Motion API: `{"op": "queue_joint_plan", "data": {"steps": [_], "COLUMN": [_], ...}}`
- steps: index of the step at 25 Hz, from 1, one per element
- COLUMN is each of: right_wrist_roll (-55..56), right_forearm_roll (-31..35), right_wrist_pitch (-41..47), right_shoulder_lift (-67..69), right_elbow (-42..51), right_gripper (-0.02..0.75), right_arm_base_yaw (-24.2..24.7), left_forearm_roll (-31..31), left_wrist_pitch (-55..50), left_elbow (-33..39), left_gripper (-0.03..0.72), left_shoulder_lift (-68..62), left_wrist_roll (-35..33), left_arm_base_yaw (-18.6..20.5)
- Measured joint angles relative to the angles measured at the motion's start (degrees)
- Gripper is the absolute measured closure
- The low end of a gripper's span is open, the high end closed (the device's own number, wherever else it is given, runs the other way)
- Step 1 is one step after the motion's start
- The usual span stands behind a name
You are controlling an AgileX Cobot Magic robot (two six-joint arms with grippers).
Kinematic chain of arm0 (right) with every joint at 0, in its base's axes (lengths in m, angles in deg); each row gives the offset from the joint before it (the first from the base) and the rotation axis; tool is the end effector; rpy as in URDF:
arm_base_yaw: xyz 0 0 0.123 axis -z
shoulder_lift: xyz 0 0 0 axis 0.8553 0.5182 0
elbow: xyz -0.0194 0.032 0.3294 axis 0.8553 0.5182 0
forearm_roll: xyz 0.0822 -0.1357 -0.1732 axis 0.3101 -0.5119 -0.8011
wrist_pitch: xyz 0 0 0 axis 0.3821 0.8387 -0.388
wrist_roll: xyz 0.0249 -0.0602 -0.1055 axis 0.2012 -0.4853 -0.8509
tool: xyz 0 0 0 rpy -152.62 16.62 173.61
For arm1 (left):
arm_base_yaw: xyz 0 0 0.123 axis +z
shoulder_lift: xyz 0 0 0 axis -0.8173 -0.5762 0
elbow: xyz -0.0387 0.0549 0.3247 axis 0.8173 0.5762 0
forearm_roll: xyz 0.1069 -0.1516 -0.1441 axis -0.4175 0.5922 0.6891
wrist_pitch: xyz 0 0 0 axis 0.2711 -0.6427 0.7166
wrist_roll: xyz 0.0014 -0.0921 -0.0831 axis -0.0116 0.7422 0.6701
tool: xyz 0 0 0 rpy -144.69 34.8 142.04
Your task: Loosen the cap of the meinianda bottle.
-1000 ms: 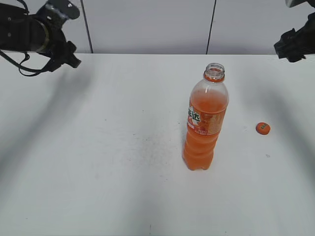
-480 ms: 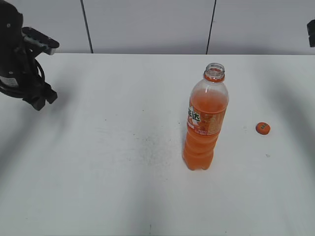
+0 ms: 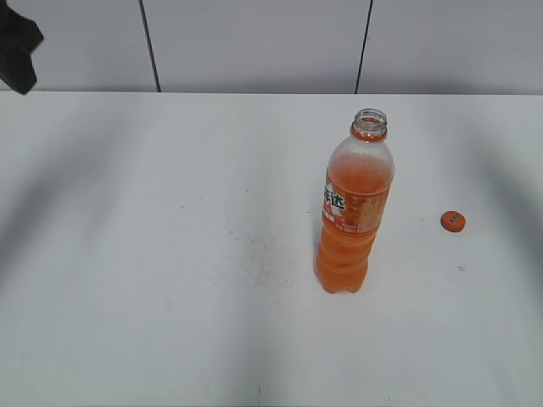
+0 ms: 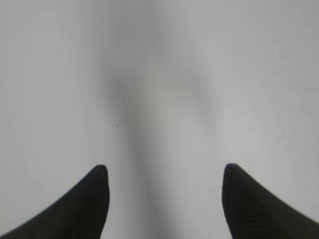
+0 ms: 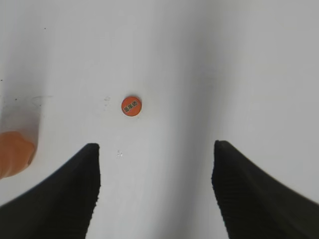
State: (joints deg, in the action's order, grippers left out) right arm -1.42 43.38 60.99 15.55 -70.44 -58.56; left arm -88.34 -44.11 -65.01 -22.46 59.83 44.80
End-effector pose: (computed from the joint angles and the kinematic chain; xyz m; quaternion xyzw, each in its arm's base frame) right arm 0.3349 0.0045 0.3671 -0.0858 0.9747 0.0057 0.2062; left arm 0.3355 -0.0451 0.3522 0.1445 0.9726 0.0523 0.1743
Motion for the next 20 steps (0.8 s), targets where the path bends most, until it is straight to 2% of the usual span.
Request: {"op": "queue_joint_plan", "data": {"steps": [6, 9, 13, 20], "right_wrist_roll": [-1.19, -1.31, -1.68, -2.0], "right_forearm_roll": [0.32, 0.49, 0.59, 0.62], "right_wrist_pitch": [1.37, 1.31, 1.37, -0.9], "right_shoulder_lift": [-6.46, -12.37, -21.1, -40.04], "right_elbow": [-0.34, 1.82, 9.41, 29.8], "right_gripper": [0.212, 0.212, 0.212, 0.212], "right_arm_base_yaw": [0.0, 0.0, 0.0, 0.0], "left_forearm_roll": [1.54, 2.37, 2.68, 2.68], "left_wrist_pitch": [-0.7, -0.64, -0.7, -0.96], "left_elbow": [-0.01, 2.16, 10.31, 26.15], "left_gripper": [0.253, 0.253, 0.253, 0.253], "left_shoulder_lift": [8.85, 13.64, 22.19, 39.06], "left_wrist_roll": [0.0, 0.63, 1.26, 1.53], "left_arm_base_yaw": [0.26, 0.26, 0.33, 0.33]}}
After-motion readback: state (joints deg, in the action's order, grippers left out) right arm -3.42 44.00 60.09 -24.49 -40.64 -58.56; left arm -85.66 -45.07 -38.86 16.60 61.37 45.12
